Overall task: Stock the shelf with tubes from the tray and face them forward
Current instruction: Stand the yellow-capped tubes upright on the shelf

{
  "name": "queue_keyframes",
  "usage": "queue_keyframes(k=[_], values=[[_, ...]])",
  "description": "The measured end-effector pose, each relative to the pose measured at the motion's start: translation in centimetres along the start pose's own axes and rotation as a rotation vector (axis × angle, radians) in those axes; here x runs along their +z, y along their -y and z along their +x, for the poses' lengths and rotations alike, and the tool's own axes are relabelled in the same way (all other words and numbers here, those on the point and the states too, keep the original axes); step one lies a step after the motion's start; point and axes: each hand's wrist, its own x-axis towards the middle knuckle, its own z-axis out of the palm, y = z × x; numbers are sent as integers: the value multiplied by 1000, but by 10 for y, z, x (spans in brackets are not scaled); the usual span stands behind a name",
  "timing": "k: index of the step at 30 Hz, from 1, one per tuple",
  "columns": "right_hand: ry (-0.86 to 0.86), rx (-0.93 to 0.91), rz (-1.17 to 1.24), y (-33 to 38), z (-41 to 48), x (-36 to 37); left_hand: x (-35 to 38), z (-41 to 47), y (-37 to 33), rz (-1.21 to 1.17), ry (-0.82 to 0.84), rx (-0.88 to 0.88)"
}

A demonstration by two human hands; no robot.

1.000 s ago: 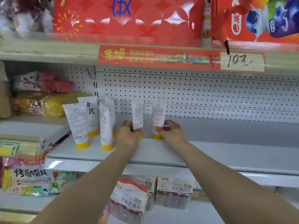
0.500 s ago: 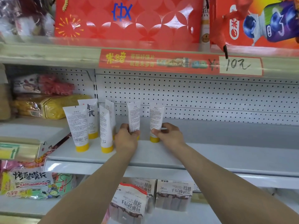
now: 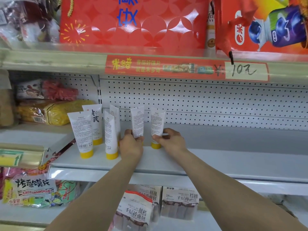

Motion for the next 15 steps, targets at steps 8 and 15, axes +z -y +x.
queue_keyframes(k=[8, 15], values=[[7, 7, -34, 5, -13, -7, -9, -14, -12, 31, 29, -61], [-18, -33, -181, 20, -63, -76, -28, -75, -40, 80, 69, -63]])
